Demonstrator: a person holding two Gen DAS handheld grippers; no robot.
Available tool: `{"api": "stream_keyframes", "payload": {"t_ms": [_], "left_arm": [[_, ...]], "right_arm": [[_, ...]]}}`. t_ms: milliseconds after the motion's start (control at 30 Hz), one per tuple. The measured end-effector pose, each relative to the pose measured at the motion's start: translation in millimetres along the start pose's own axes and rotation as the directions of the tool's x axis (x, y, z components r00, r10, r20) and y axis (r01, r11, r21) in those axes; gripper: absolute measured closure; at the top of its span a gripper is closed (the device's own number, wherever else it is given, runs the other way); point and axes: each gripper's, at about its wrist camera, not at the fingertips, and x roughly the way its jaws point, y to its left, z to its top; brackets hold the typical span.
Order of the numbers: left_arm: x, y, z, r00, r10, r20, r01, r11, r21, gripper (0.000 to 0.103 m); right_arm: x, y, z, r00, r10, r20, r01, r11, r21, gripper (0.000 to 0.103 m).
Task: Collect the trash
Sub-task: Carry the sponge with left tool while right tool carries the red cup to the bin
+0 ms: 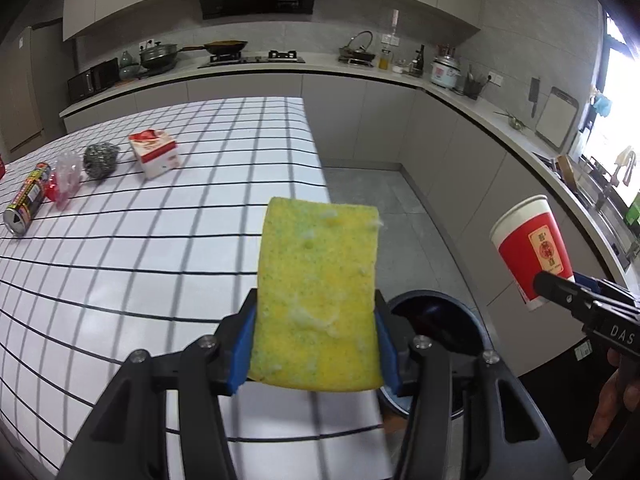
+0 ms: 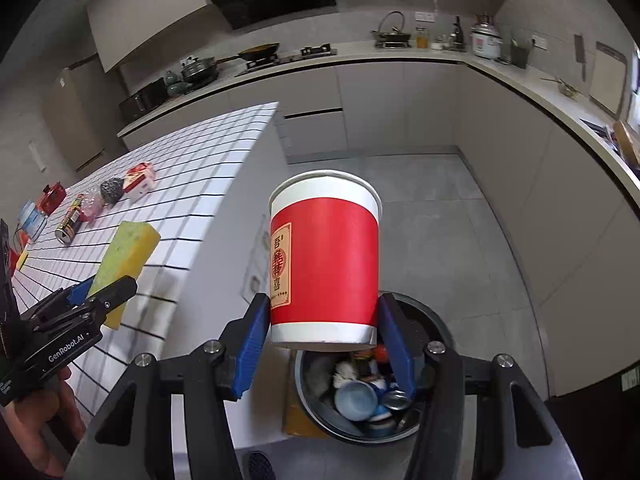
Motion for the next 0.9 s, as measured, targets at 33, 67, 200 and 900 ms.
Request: {"api": "stream_keyframes", "payload": {"t_ms": [33, 67, 200, 900], "left_arm": [[0, -9, -1, 1.0, -0.008, 0.0, 0.008, 1.0, 0.004, 0.05], [1, -16, -2, 1.0, -0.014, -0.001, 0.014, 1.0, 0.009, 0.05], [6, -51, -6, 0.999, -0.04, -0.002, 0.04, 0.999, 0.029, 0.05], [99, -127, -57, 0.985, -0.063, -0.161, 0.066, 0.998, 0.011, 0.05]], "right_arm": [[-2, -5, -2, 1.0, -0.004, -0.001, 0.004, 1.0, 0.002, 0.046], [-5, -14, -5, 1.0, -0.01, -0.002, 0.01, 1.0, 0.006, 0.046], [-14, -40, -15, 1.0, -0.026, -0.005, 0.027, 1.0, 0.011, 0.046], [62, -125, -83, 0.979, 0.015, -0.205, -0.025, 0.999, -0.045, 0.045]]}}
